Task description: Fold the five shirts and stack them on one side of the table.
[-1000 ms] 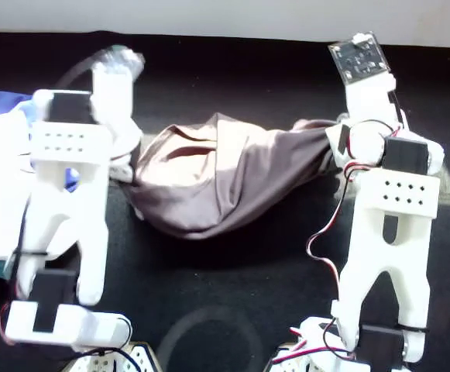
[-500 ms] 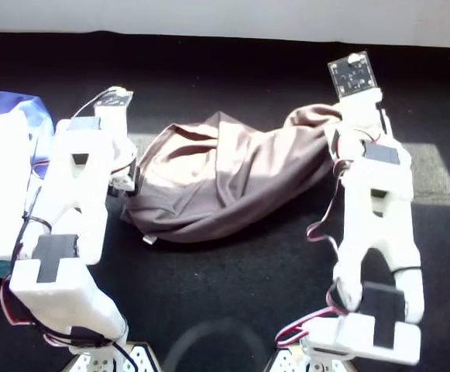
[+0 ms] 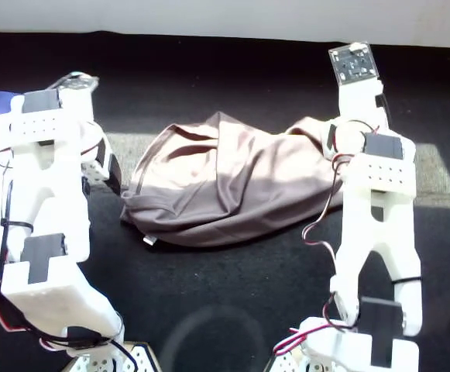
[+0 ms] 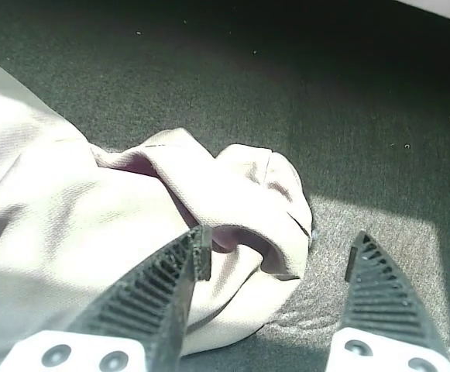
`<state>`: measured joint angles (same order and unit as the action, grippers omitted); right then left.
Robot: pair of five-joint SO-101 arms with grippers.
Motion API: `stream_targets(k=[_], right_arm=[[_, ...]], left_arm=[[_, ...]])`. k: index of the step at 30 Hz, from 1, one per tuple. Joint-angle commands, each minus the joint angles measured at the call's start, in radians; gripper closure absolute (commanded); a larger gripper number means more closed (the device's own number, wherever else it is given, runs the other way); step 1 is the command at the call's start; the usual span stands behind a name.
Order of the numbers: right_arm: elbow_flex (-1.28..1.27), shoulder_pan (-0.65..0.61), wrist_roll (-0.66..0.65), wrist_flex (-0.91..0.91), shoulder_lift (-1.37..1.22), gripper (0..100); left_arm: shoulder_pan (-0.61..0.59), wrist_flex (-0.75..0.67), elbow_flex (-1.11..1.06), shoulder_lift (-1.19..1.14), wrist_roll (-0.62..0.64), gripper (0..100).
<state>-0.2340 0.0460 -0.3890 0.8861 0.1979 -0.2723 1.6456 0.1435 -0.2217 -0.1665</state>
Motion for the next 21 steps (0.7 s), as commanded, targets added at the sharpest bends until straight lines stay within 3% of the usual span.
stream_targets(k=[1,8,15,21], right_arm=[[0.013,-0.019,0.011,0.01,0.079,72.1],[0.015,-0.016,0.014,0.067,0.085,72.1],[0.016,-0.016,0.014,0.119,0.085,72.1],[0.01,-0.016,0.011,0.145,0.088,72.1]], left_arm=[[0.071,0.106,0.038,0.016,-0.046,79],[0.191,0.11,-0.171,0.074,-0.048,79],[0.211,-0.281,-0.355,0.11,0.006,79],[0.194,-0.473,-0.354,0.091,0.009,79]])
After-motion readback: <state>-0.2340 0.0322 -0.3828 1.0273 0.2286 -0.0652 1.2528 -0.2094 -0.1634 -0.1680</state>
